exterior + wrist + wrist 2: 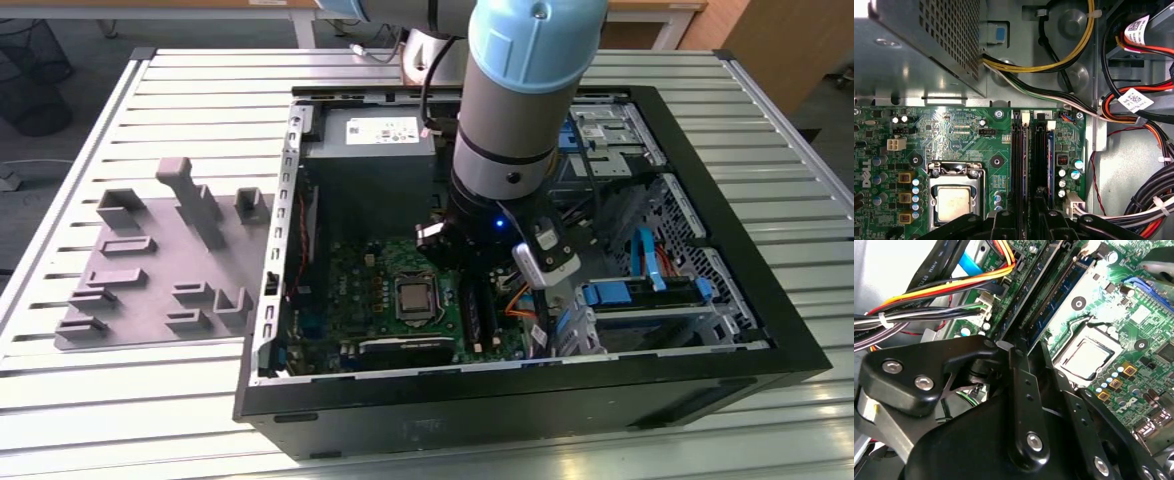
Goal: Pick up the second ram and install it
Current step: 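Insert the second ram into the second slot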
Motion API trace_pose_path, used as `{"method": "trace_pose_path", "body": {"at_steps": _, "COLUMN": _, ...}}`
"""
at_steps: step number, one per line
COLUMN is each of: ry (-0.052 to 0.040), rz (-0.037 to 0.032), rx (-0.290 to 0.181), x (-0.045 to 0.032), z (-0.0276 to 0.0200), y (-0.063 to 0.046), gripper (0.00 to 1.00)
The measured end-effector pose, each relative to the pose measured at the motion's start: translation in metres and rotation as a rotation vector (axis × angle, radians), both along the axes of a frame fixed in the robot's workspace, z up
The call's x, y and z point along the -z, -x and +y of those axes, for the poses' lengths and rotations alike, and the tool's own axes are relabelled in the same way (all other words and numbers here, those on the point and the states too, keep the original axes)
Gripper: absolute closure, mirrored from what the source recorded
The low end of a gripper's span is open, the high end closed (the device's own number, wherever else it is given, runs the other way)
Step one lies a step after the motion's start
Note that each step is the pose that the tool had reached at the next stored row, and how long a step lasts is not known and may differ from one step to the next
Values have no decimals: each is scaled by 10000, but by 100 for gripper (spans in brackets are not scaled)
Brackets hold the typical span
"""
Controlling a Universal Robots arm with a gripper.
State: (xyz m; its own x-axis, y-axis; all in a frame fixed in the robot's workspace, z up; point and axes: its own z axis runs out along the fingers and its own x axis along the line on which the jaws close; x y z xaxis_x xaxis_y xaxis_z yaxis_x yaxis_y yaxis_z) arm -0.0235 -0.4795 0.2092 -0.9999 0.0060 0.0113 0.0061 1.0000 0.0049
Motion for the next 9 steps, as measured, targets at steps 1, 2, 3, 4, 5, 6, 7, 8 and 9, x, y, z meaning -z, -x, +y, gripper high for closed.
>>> {"method": "trace_pose_path", "body": {"at_steps": 1, "ry": 0, "rz": 0, "rx": 0, "x": 0, "z": 0, "y": 0, "gripper": 73}}
{"method": "trace_pose_path", "body": {"at_steps": 2, "ry": 0, "rz": 0, "rx": 0, "x": 0, "z": 0, "y": 0, "gripper": 73}}
{"method": "trace_pose_path", "body": {"at_steps": 3, "ry": -2, "rz": 0, "rx": 0, "x": 0, "z": 0, "y": 0, "gripper": 73}}
{"method": "trace_pose_path", "body": {"at_steps": 4, "ry": 1, "rz": 1, "rx": 0, "x": -9, "z": -1, "y": 0, "gripper": 73}}
{"method": "trace_pose_path", "body": {"at_steps": 5, "ry": 1, "rz": 1, "rx": 0, "x": -25, "z": -1, "y": 0, "gripper": 73}}
{"method": "trace_pose_path", "body": {"at_steps": 6, "ry": -1, "rz": 0, "rx": 0, "x": -46, "z": 0, "y": 0, "gripper": 73}}
{"method": "trace_pose_path", "body": {"at_steps": 7, "ry": -3, "rz": 0, "rx": 0, "x": -71, "z": 0, "y": 0, "gripper": 73}}
{"method": "trace_pose_path", "body": {"at_steps": 8, "ry": -1, "rz": 0, "rx": 0, "x": -99, "z": 0, "y": 0, "gripper": 73}}
{"method": "trace_pose_path", "body": {"at_steps": 9, "ry": 0, "rz": 1, "rx": 0, "x": -122, "z": 0, "y": 0, "gripper": 73}}
